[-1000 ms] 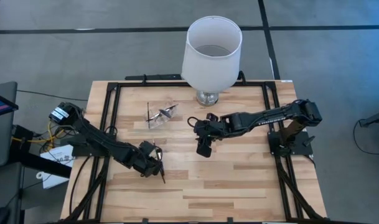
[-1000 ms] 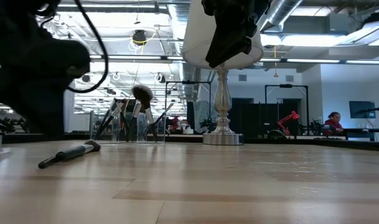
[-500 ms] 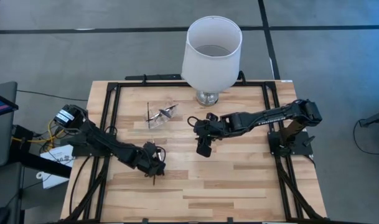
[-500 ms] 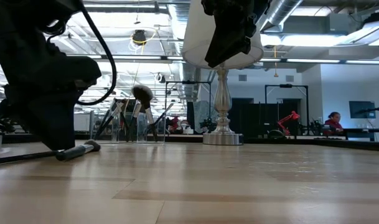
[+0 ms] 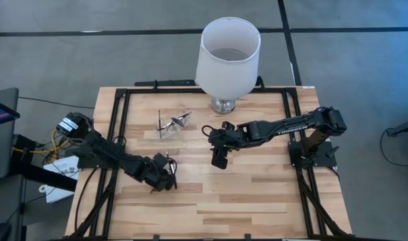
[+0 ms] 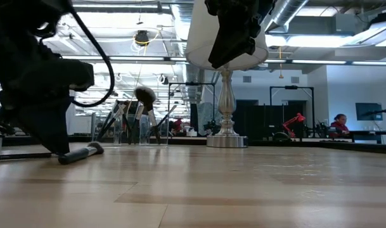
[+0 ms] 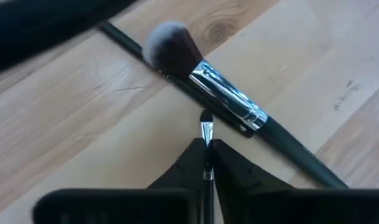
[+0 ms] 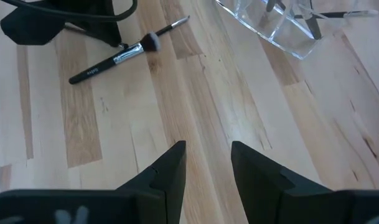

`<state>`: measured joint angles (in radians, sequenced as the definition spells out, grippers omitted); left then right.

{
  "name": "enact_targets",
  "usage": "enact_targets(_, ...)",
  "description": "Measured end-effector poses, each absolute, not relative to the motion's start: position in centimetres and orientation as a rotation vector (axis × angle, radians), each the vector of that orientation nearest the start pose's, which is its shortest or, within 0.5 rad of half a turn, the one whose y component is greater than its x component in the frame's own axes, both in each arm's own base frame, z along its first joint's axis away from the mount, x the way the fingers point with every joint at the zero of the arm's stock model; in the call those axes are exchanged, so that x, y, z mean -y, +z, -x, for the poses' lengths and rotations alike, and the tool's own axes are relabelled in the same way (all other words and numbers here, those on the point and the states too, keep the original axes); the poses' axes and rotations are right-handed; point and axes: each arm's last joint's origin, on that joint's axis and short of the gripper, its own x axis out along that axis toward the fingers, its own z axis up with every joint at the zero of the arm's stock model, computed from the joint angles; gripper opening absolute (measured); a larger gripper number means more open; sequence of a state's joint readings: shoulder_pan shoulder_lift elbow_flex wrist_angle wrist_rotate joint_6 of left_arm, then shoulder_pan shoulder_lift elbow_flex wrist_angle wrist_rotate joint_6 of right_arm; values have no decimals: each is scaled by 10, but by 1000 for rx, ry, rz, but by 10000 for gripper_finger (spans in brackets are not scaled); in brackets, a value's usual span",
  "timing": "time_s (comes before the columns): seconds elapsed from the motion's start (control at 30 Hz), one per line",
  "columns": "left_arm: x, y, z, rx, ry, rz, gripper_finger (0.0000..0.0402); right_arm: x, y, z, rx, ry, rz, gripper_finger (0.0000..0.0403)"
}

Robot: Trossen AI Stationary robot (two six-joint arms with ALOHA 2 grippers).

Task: Put items in baskets/containers
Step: Put the black eyeshadow brush into the transparent organizer

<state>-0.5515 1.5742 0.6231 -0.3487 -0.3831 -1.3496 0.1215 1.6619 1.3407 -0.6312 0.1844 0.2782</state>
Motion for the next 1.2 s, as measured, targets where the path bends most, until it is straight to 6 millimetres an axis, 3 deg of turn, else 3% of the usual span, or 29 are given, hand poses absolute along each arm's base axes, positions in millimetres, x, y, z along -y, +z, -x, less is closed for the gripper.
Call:
enact_targets(0.17, 125, 111, -204, -946, 566, 546, 17, -37, 268, -349, -924, -188, -111, 119)
enact_targets(0.43, 143, 107, -187, -830, 508, 396, 95, -37, 268, -350, -921, -187, -112, 119)
enact_targets(0.63, 145, 92, -164, -709, 487, 442, 136, -37, 268, -350, -921, -187, -112, 119)
enact_targets(0.93, 138, 80, -143, -641, 474, 388, 122, -36, 270, -353, -881, -165, -77, 119)
enact_targets(1.2, 139, 63, -144, -529, 492, 316, 113, -28, 276, -361, -784, -179, -104, 119)
